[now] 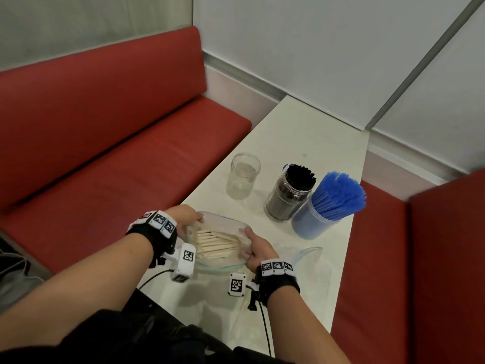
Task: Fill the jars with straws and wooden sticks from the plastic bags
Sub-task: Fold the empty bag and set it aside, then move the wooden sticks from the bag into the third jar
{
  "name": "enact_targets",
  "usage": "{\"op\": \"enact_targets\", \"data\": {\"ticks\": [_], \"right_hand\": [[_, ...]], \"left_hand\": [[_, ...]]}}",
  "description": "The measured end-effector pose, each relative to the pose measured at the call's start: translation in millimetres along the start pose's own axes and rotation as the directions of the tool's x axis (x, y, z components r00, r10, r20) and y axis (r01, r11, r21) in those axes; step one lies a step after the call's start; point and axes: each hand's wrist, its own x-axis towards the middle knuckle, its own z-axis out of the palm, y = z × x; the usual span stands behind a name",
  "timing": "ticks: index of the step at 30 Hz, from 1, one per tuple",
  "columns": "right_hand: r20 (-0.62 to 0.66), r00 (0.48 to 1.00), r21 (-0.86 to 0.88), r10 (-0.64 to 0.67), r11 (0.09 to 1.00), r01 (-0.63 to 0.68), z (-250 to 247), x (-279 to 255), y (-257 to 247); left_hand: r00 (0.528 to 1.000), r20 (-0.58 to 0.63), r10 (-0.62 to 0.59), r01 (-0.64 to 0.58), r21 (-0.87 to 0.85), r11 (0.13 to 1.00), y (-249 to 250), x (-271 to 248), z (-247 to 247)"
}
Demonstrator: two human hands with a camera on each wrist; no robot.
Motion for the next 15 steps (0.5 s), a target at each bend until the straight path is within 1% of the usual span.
{"op": "enact_targets", "data": {"ticks": [1, 2, 3, 4, 7, 9, 11, 12, 13, 14, 15], "right_hand": [[-0.006, 1.000, -0.054, -0.007, 0.998, 0.007, -1.5, -0.3, 3.5], [-0.012, 1.000, -0.093, -0.017, 0.996, 0.015, -1.8, -1.2, 6.9], [-0.016, 1.000, -0.116, -0.024, 0.993, 0.022, -1.8, -1.0, 10.0], [-0.021, 0.999, -0.128, -0.029, 0.991, 0.026, -1.6, 0.1, 12.8], [-0.066, 0.997, -0.191, -0.037, 0.981, 0.024, 0.0, 4.7, 17.2], [-0.122, 0.991, -0.271, -0.056, 0.962, 0.021, 0.9, 7.1, 18.0], [-0.117, 0.988, -0.265, -0.098, 0.962, 0.064, 3.4, 8.7, 20.7], [-0.105, 0.986, -0.274, -0.130, 0.957, 0.097, 5.2, 8.3, 22.2], [-0.100, 0.981, -0.328, -0.164, 0.937, 0.123, 6.2, 7.9, 23.7], [-0.105, 0.974, -0.422, -0.200, 0.896, 0.138, 7.2, 7.2, 24.2], [-0.109, 0.966, -0.530, -0.235, 0.836, 0.144, 9.0, 5.2, 23.7]], "left_hand": [[0.996, 0.061, -0.061, 0.074, -0.244, 0.967, -7.0, 3.8, 3.4], [0.992, 0.088, -0.088, 0.116, -0.404, 0.907, -13.7, 9.0, 6.4], [0.992, 0.087, -0.091, 0.123, -0.495, 0.860, -19.4, 15.1, 8.8], [0.994, 0.075, -0.080, 0.108, -0.533, 0.839, -23.5, 18.3, 11.5], [1.000, -0.005, -0.004, 0.000, -0.603, 0.798, -32.4, 26.4, 15.4], [0.998, -0.054, 0.046, -0.068, -0.579, 0.812, -34.8, 29.6, 15.5], [0.982, -0.158, 0.103, -0.164, -0.452, 0.877, -36.6, 31.2, 13.4], [0.973, -0.203, 0.110, -0.178, -0.357, 0.917, -38.3, 30.2, 10.5], [0.973, -0.211, 0.092, -0.144, -0.248, 0.958, -40.8, 27.2, 8.2], [0.984, -0.168, 0.059, -0.085, -0.154, 0.984, -43.7, 24.5, 6.5], [0.995, -0.103, 0.016, -0.028, -0.113, 0.993, -48.1, 24.0, 5.0]]}}
